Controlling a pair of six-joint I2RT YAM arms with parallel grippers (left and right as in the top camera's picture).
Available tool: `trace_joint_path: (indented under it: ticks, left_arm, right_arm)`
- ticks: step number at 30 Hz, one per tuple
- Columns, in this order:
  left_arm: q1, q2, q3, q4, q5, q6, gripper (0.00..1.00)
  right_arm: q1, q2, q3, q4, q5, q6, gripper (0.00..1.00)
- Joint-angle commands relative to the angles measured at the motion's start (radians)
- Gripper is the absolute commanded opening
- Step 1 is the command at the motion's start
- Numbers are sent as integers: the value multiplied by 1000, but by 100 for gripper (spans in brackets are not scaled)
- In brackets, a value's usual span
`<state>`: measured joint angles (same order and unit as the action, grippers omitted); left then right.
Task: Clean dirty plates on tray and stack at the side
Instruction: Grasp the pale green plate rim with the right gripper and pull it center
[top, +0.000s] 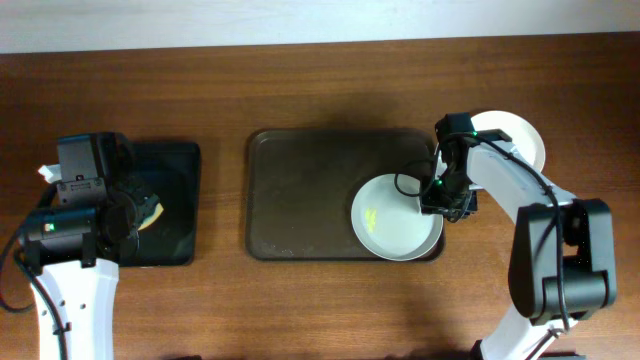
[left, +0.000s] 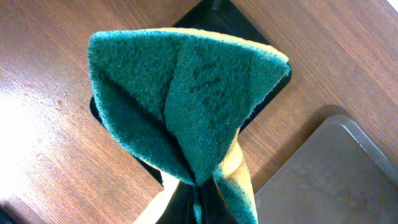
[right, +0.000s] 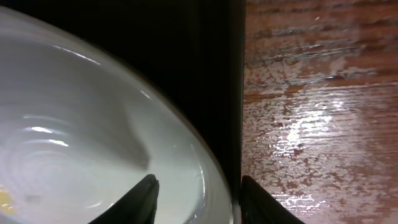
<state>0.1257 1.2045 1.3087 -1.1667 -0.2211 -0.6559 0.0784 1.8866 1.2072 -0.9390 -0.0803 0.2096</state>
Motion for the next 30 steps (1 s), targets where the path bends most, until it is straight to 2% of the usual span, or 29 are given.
trace_joint_path:
  ticks: [1, 3, 7, 12, 14, 20, 22, 25, 30]
  left_arm:
    - [3, -2, 0, 1, -6, -2, 0]
    - [3, -2, 0, 1, -6, -2, 0]
    - [3, -2, 0, 1, -6, -2, 0]
    - [3, -2, 0, -1, -3, -2, 0]
    - [3, -2, 0, -1, -3, -2, 0]
    - [3, -2, 0, 0, -3, -2, 0]
    - [3, -2, 0, 2, -3, -2, 0]
    - [3, -2, 0, 2, -3, -2, 0]
    - [3, -2, 0, 2, -3, -2, 0]
  right_arm:
    - [1, 20, -6, -15, 13, 8, 37]
    - [1, 20, 3, -35, 45, 9, 37]
    - [1, 20, 178, -236, 89, 8, 38]
    - [14, 25, 8, -88, 47, 9, 38]
    - [14, 25, 8, -88, 29, 8, 34]
    - [14, 24, 82, -174, 130, 35, 33]
    - [20, 24, 82, -180, 109, 35, 28]
    - [79, 25, 76, -156, 108, 36, 28]
    - [79, 34, 40, -100, 71, 42, 27]
